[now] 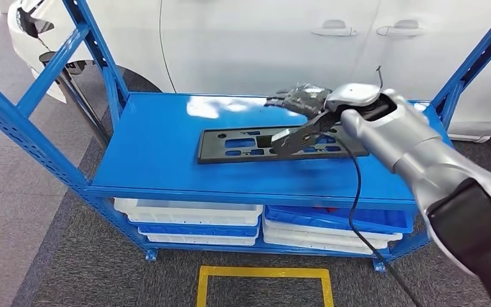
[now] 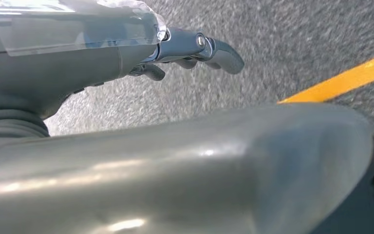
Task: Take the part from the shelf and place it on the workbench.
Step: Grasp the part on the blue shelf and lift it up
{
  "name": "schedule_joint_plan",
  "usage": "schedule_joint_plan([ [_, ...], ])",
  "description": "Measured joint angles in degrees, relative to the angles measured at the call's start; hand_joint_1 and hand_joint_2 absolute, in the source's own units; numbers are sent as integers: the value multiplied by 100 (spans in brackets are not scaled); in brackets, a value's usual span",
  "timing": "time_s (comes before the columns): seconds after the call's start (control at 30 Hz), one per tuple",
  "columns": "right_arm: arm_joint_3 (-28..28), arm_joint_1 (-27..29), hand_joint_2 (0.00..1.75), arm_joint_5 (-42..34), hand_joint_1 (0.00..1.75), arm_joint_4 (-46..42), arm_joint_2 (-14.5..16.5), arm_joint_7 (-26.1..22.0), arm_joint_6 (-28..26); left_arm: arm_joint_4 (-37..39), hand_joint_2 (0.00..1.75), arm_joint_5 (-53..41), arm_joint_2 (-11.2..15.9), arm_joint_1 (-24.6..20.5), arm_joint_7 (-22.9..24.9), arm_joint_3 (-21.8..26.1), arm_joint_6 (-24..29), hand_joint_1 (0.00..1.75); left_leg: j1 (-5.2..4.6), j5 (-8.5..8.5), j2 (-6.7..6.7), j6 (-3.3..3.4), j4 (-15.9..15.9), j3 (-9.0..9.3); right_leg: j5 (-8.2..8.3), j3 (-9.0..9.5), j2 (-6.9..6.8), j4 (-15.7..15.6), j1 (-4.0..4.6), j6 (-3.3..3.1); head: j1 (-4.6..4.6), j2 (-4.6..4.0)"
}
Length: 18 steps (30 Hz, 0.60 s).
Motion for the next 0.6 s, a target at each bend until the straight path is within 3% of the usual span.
schedule_joint_plan([
  [0.07,58,-185,175,-324,0,-299,-169,97,-21,0,0,9,3,17,-9,18,2,0,11,-212,2,-55,301,-113,17,27,-6,-40,-28,-73,0,-1],
  [0.17,155,-306,175,-465,0,-608,-325,156,-74,0,0,12,6,22,-11,43,2,0,37,-727,6,-108,1400,-595,14,40,-3,-46,-18,-112,0,-1],
  [0.2,192,-310,175,-480,0,-677,-365,165,-82,0,0,12,7,22,-11,51,2,0,39,-774,6,-115,1624,-705,11,43,-1,-44,-14,-114,1,-1],
  [0.23,230,-311,175,-488,0,-737,-402,181,-105,0,0,11,7,24,-13,56,2,0,39,-705,6,-113,1622,-710,7,49,2,-42,-12,-111,1,-1],
  [0.27,264,-311,175,-489,0,-790,-437,207,-156,0,0,9,7,24,-18,58,2,0,40,-532,6,-101,1377,-597,1,58,6,-38,-11,-104,1,-1],
  [0.33,321,-311,175,-456,0,-880,-504,277,-340,0,0,2,8,12,-33,59,-6,0,33,-149,6,-51,533,-183,-19,76,13,-29,-3,-73,1,-1],
  [0.4,383,-284,175,-355,0,-935,-574,342,-551,0,0,-11,8,-16,-46,58,-20,0,14,-15,0,4,26,59,-25,71,15,-26,13,-23,1,-1],
  [0.53,521,-91,175,-171,0,-973,-651,412,-990,0,0,-23,6,-58,-51,60,-35,0,19,11,1,129,-94,101,-63,47,13,12,4,107,1,0],
  [0.6,565,5,175,-156,0,-961,-656,426,-1154,0,0,-7,4,-93,-48,60,-29,0,36,40,11,178,-138,119,-327,-160,12,458,-17,157,1,-1],
])
